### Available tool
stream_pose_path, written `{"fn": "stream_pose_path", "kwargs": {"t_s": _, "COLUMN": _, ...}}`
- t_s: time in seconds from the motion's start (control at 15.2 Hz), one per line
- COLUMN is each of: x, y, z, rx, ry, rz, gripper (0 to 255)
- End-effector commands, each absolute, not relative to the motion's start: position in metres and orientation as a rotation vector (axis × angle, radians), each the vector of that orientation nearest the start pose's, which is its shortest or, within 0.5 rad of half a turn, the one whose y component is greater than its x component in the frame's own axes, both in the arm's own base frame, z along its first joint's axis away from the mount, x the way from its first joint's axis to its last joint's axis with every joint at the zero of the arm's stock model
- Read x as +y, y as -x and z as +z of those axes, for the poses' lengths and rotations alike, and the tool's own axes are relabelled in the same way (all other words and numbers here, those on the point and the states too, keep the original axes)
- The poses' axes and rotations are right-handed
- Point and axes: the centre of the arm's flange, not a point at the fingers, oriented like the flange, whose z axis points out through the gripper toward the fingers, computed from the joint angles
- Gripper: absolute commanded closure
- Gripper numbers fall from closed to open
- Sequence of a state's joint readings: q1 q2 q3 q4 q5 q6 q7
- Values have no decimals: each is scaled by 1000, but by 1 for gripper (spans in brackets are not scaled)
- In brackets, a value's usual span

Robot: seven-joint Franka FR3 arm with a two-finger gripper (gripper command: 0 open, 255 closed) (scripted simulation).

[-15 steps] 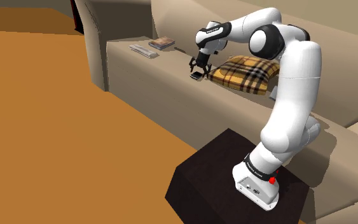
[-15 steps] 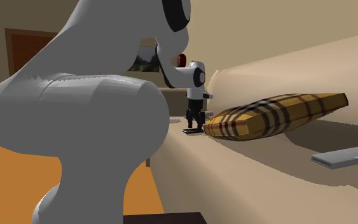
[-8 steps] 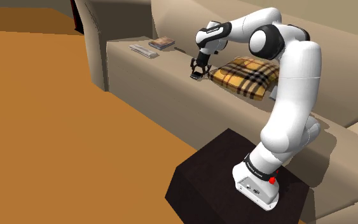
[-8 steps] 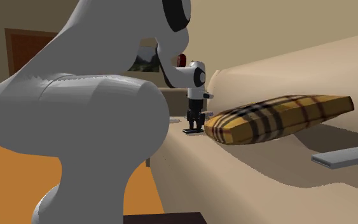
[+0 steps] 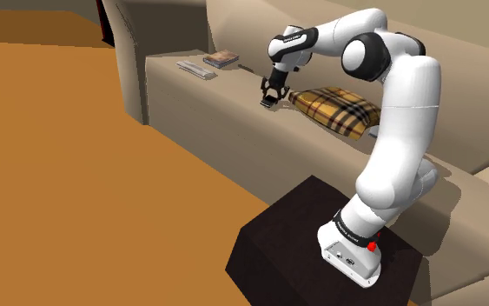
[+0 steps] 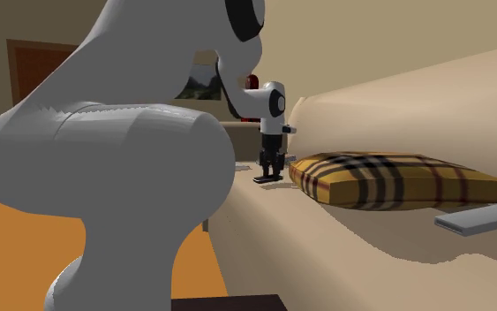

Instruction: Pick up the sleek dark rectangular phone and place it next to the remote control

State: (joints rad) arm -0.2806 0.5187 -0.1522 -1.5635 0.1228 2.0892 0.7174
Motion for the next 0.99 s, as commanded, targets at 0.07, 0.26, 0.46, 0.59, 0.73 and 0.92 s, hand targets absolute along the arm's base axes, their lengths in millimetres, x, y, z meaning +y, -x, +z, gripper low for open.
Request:
{"fn": "stream_pose_path", "kwargs": {"t_s": 0.07, "x": -271, "y": -637, "z": 363, "rx": 1742, "ry": 2574, "rz": -14, "gripper": 255}}
{"fn": "stream_pose_path", "kwargs": {"t_s": 0.26, "x": -271, "y": -637, "z": 378, "rx": 1742, "ry": 2574, "rz": -14, "gripper": 255}}
{"fn": "stream_pose_path", "kwargs": {"t_s": 0.46, "x": -271, "y": -637, "z": 394, "rx": 1742, "ry": 2574, "rz": -14, "gripper": 255}}
{"fn": "stream_pose_path", "kwargs": {"t_s": 0.59, "x": -271, "y": -637, "z": 405, "rx": 1742, "ry": 2574, "rz": -14, "gripper": 255}}
{"fn": "stream_pose_path", "kwargs": {"t_s": 0.73, "x": -271, "y": -637, "z": 415, "rx": 1742, "ry": 2574, "rz": -14, "gripper": 255}}
{"fn": "stream_pose_path", "kwargs": {"t_s": 0.92, "x": -271, "y": -637, "z": 431, "rx": 1742, "ry": 2574, "rz": -14, "gripper": 255}}
